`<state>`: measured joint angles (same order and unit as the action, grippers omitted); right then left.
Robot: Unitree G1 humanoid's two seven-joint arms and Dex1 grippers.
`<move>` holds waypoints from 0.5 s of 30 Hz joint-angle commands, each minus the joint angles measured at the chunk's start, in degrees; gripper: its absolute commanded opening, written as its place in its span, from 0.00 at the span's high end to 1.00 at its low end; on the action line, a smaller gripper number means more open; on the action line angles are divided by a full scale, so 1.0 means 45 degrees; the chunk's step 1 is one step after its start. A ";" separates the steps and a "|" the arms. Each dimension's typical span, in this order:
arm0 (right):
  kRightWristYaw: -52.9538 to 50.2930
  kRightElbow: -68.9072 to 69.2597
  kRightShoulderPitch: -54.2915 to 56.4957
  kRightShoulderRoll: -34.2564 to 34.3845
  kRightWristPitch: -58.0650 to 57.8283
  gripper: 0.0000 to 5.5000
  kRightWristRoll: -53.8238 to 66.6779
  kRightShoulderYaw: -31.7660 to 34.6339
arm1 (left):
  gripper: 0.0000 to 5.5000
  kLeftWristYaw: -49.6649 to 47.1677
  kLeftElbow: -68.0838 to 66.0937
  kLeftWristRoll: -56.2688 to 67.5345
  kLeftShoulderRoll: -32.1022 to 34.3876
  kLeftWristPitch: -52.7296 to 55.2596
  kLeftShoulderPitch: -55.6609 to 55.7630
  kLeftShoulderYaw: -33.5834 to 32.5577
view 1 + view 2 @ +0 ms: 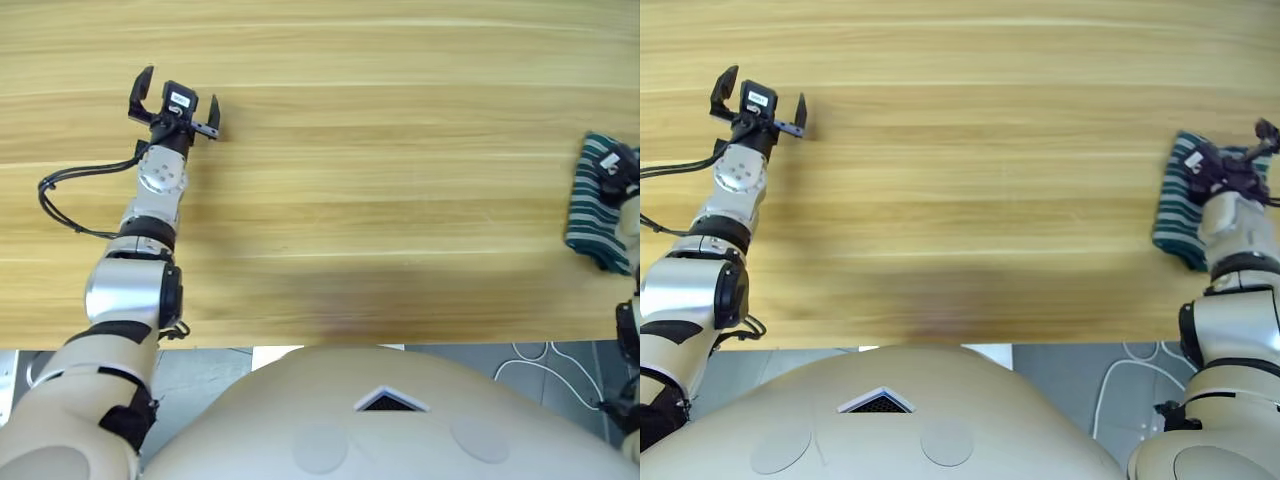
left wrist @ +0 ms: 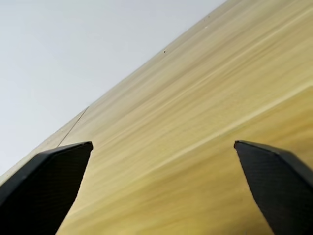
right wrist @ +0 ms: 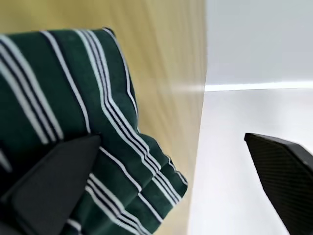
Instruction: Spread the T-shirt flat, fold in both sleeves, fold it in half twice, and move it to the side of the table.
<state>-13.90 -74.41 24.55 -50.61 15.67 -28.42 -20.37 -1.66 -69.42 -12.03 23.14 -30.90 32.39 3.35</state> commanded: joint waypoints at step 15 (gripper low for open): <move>-0.1084 0.4304 -0.0145 0.0066 0.4010 0.02 0.1988 0.3191 | 0.02 0.0079 -0.0321 0.0018 -0.0645 -0.0029 0.0057 -0.0055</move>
<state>-18.83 -57.95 25.43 -50.21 33.58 -21.11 -8.00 -1.69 -70.48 -12.02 20.59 -31.01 32.40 3.38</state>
